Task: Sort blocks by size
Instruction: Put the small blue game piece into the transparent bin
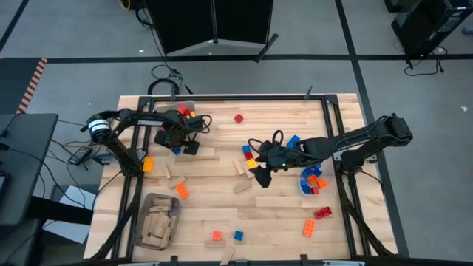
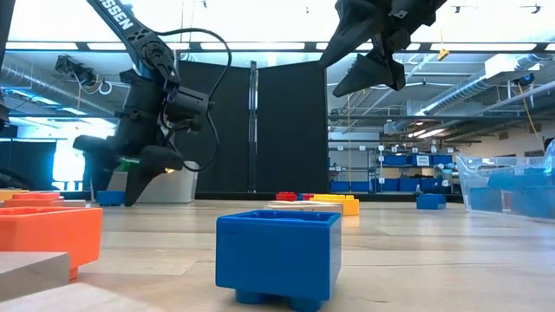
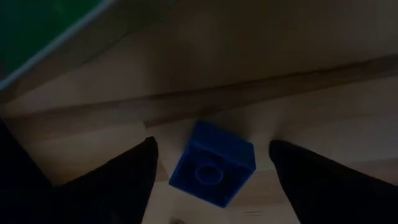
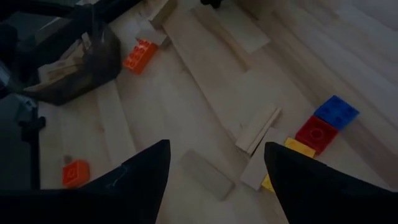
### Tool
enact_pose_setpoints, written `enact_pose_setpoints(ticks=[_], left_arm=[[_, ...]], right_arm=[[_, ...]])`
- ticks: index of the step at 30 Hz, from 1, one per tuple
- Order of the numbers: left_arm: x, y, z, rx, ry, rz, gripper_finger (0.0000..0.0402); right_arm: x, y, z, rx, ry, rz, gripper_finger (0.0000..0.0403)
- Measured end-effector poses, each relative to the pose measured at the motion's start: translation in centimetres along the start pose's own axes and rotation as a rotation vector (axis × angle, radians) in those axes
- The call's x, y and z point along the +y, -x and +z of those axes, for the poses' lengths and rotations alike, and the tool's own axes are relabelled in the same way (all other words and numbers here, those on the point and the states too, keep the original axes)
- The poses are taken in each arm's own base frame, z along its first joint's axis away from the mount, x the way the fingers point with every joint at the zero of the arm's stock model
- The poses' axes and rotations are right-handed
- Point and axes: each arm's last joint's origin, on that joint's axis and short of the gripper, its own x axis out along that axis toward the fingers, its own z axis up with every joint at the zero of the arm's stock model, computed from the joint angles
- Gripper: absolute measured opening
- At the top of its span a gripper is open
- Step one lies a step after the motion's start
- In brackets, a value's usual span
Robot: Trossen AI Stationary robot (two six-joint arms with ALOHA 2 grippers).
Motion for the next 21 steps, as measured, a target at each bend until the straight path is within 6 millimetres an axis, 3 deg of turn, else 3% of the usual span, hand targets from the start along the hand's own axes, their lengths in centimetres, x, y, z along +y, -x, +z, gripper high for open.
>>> enact_pose_setpoints(ticks=[13, 21], left_arm=[[0.42, -0.09, 0.71, 0.032, 0.004, -0.056, 0.0191], [0.23, 0.22, 0.73, 0.042, -0.038, -0.060, 0.0156]], right_arm=[[-0.09, 0.00, 0.08, -0.024, -0.007, -0.028, 0.0274], [-0.31, 0.08, -0.19, 0.007, 0.000, -0.047, 0.0274]])
